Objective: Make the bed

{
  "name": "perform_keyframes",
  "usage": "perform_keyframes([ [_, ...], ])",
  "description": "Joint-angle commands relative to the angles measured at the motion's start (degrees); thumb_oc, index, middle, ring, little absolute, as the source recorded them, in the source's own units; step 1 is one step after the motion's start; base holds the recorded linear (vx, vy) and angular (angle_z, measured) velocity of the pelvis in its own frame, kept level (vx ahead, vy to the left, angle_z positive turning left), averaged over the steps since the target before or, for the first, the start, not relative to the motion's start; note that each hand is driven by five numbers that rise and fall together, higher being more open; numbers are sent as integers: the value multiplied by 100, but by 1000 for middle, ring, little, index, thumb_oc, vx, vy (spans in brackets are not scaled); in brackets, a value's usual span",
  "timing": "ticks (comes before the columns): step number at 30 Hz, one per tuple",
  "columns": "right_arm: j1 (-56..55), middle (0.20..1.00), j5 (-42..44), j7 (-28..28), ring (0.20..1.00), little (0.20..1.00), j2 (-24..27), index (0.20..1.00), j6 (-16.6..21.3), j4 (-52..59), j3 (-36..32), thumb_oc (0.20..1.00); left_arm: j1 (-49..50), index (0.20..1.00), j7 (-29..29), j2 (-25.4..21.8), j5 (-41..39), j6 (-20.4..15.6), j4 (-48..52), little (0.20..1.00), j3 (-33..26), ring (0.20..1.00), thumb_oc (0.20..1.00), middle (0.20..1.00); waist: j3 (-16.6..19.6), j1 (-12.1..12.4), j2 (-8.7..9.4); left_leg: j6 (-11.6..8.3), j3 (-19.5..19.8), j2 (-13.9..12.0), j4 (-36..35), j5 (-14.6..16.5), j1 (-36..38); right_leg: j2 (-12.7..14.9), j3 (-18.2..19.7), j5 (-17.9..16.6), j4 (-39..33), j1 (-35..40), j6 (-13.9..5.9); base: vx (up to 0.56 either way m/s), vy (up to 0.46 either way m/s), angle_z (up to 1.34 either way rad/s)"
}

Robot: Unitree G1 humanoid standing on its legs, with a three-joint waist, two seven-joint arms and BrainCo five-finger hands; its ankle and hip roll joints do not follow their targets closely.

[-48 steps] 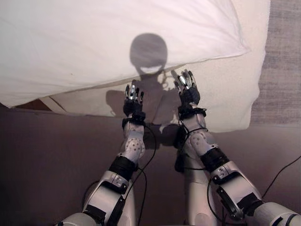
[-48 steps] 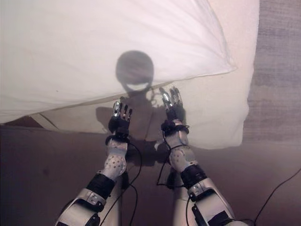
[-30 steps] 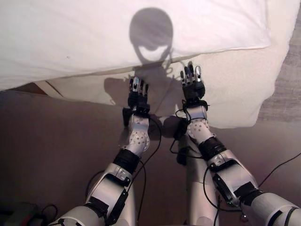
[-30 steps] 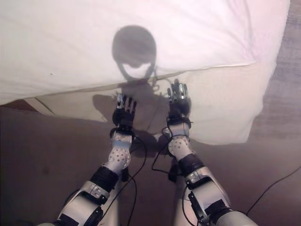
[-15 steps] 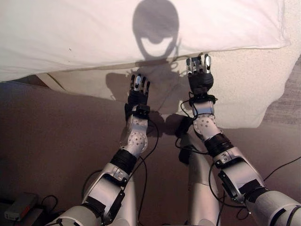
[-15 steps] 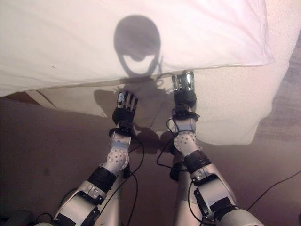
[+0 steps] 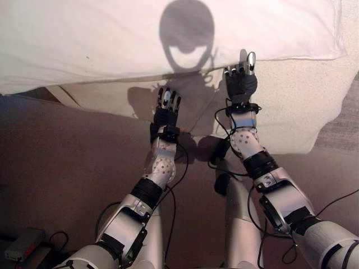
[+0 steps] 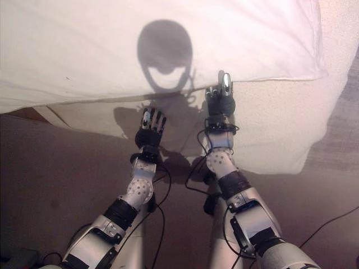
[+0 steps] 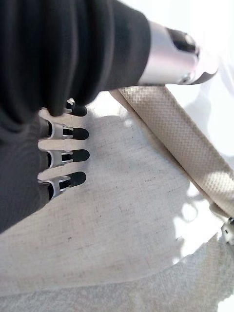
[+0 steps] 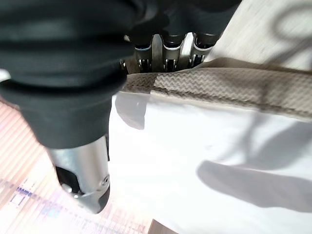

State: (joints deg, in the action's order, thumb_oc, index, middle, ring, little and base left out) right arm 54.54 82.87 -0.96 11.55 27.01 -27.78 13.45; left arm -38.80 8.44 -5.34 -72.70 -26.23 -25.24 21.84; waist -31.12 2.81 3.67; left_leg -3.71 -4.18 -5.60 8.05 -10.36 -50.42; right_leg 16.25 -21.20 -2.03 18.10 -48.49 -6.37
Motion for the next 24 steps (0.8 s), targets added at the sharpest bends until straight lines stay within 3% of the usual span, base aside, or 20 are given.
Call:
perform_keyframes([
  [1, 405, 1000, -70, -348, 1000, 1000, 375, 1000, 191, 659, -147, 1000, -56, 1000, -222, -147, 502, -81, 610, 1000, 233, 1000, 1000, 1000, 132, 46, -9, -40, 24, 223, 419, 826, 134, -75, -195, -254, -319, 58, -511, 0, 0, 0],
  [9, 480, 1000, -7, -337, 1000, 1000, 456, 1000, 295, 738, -228, 1000, 43, 1000, -275, -230, 485, -49, 680, 1000, 290, 1000, 1000, 1000, 132, 22, 16, -30, -13, 219, 430, 850, 176, -64, -183, -259, -303, 75, -516, 0, 0, 0],
  [17, 1038, 1000, -36, 219, 1000, 1000, 794, 1000, 465, -267, -564, 1000, 63, 1000, -264, -288, 503, -43, 614, 1000, 329, 1000, 1000, 1000, 132, 43, -8, -23, -10, 230, 438, 873, 204, -80, -158, -260, -305, 98, -522, 0, 0, 0],
  [18, 1070, 677, -52, 266, 677, 677, 844, 677, 513, -285, -594, 677, 66, 1000, -256, -301, 501, -45, 618, 1000, 328, 1000, 1000, 1000, 132, 37, -5, -23, -11, 227, 437, 876, 207, -81, -149, -262, -312, 102, -525, 0, 0, 0],
  [19, 1142, 200, -75, 350, 200, 200, 895, 200, 595, -245, -676, 200, 64, 1000, -225, -323, 522, -60, 647, 1000, 304, 1000, 1000, 1000, 132, 30, 6, -25, -20, 218, 438, 884, 208, -85, -144, -267, -321, 102, -532, 0, 0, 0],
  [24, 1147, 200, -356, 530, 200, 200, 939, 200, 782, 61, -690, 200, 56, 1000, -211, -353, 576, -58, 731, 1000, 319, 1000, 1000, 1000, 132, 1, 44, -17, -31, 209, 441, 900, 238, -103, -137, -268, -309, 99, -528, 0, 0, 0],
])
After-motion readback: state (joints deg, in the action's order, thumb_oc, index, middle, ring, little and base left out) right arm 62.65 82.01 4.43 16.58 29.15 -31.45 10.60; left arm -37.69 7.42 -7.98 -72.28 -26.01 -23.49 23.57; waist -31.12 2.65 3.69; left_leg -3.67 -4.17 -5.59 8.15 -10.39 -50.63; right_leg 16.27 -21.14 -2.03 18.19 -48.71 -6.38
